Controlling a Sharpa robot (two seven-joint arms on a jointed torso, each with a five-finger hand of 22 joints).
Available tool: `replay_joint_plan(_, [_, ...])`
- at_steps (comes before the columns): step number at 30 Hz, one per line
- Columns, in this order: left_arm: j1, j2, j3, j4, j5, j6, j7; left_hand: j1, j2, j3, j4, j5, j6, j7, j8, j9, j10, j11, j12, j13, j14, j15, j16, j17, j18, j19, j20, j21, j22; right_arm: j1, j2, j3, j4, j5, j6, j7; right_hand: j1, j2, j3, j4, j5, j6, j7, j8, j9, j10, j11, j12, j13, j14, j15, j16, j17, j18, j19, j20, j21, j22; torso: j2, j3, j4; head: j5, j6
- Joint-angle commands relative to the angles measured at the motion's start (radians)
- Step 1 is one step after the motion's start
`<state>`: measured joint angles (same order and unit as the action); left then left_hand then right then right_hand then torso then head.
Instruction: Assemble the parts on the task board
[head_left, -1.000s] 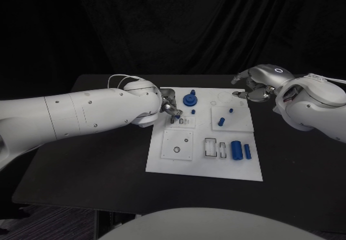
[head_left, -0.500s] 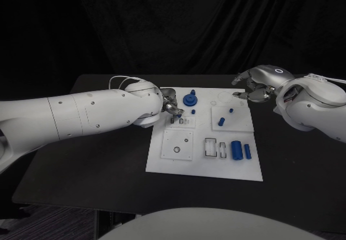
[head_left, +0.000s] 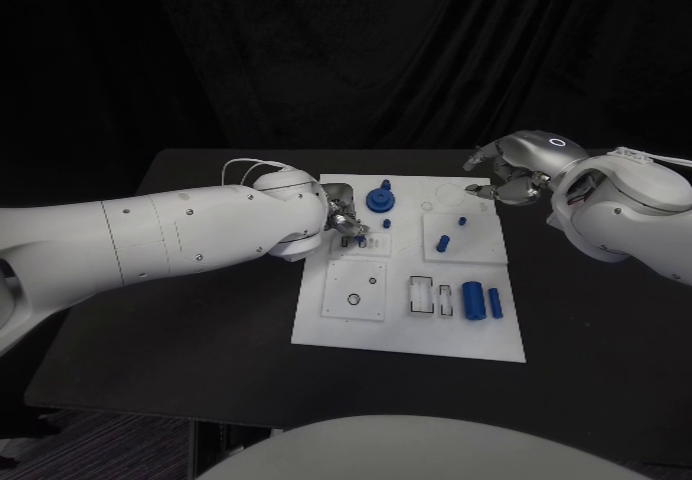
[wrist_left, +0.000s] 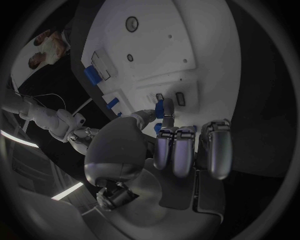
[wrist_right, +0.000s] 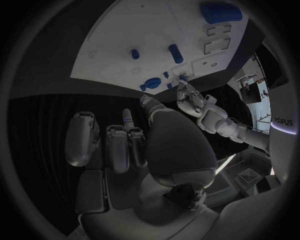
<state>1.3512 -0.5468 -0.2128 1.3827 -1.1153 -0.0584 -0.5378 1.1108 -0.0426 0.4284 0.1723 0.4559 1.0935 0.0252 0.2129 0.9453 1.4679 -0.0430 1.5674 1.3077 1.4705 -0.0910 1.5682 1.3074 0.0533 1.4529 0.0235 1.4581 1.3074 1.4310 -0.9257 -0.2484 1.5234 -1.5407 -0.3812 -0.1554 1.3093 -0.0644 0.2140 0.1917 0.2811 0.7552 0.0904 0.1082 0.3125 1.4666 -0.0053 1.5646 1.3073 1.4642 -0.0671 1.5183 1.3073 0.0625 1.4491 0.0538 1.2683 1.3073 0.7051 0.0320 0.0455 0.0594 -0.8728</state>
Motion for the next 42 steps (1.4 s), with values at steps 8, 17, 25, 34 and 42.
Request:
replay_joint_plan(8, [-0.011, 0.003, 0.001, -0.002, 0.005, 0.021, 0.009, -0.003, 0.008, 0.046, -0.042, 0.006, -0.006, 0.0, -0.007, 0.001, 0.103, -0.004, 0.003, 0.263, 0.1, -0.004, 0.003, 0.263, -0.007, -0.003, -0.006, -0.006, 0.108, -0.002, 0.0, 0.001, 0.0, 0.0, 0.01, -0.02, 0.006, 0.005, 0.002, 0.001, 0.003, 0.005, 0.001, 0.003, -0.002, 0.09, 0.006, -0.004, 0.251, 0.083, 0.008, -0.007, 0.208, 0.003, -0.009, -0.002, -0.007, 0.176, 0.001, -0.0001, 0.0002, 0.001, 0.0])
replay_joint_plan(17, [-0.016, 0.003, 0.001, -0.003, 0.005, 0.032, 0.014, -0.005, 0.009, 0.048, -0.042, 0.006, -0.008, 0.0, -0.009, 0.001, 0.103, -0.004, 0.003, 0.263, 0.1, -0.004, 0.003, 0.263, -0.005, -0.007, -0.006, -0.01, 0.103, -0.002, -0.001, 0.001, 0.0, 0.0, 0.015, -0.022, 0.006, 0.005, 0.002, 0.001, 0.003, 0.005, 0.001, 0.003, -0.002, 0.09, 0.006, -0.004, 0.251, 0.083, 0.008, -0.007, 0.208, 0.003, -0.009, -0.002, -0.007, 0.176, 0.0, -0.0003, 0.0013, 0.0, 0.0])
replay_joint_plan(25, [-0.02, 0.006, 0.001, -0.006, 0.005, 0.034, 0.022, -0.007, 0.009, 0.05, -0.043, 0.005, -0.009, 0.001, -0.01, 0.002, 0.103, -0.003, 0.003, 0.263, 0.1, -0.004, 0.003, 0.263, -0.004, -0.01, -0.005, -0.013, 0.1, -0.002, 0.0, 0.001, -0.001, 0.0, 0.019, -0.023, 0.007, 0.005, 0.002, 0.0, 0.003, 0.006, 0.001, 0.003, -0.003, 0.089, 0.006, -0.004, 0.25, 0.082, 0.009, -0.009, 0.207, 0.004, -0.01, -0.002, -0.01, 0.176, 0.0, -0.0004, 0.0006, 0.002, 0.0])
replay_joint_plan(34, [-0.023, 0.009, 0.001, -0.011, 0.005, 0.031, 0.029, -0.009, 0.009, 0.052, -0.043, 0.004, -0.011, 0.002, -0.011, 0.002, 0.103, -0.002, 0.003, 0.263, 0.1, -0.003, 0.003, 0.263, -0.004, -0.012, -0.005, -0.016, 0.097, -0.002, 0.001, 0.001, -0.002, 0.0, 0.024, -0.025, 0.007, 0.005, 0.002, 0.0, 0.003, 0.006, 0.001, 0.003, -0.003, 0.089, 0.006, -0.004, 0.25, 0.082, 0.009, -0.009, 0.207, 0.004, -0.01, -0.002, -0.01, 0.176, 0.0, -0.0002, 0.0007, 0.004, 0.0])
replay_joint_plan(42, [-0.024, 0.01, 0.001, -0.012, 0.005, 0.039, 0.034, -0.027, 0.009, 0.053, -0.041, -0.034, -0.015, 0.004, -0.017, 0.007, 0.103, 0.001, 0.003, 0.263, 0.1, 0.0, 0.003, 0.263, -0.002, -0.017, -0.002, -0.023, 0.092, -0.002, 0.001, 0.001, -0.003, 0.0, 0.028, -0.026, 0.007, 0.005, 0.003, 0.0, 0.003, 0.006, 0.001, 0.003, -0.004, 0.088, 0.006, -0.005, 0.249, 0.081, 0.009, -0.01, 0.206, 0.004, -0.01, -0.001, -0.01, 0.176, 0.0, 0.0, 0.0002, 0.005, 0.0])
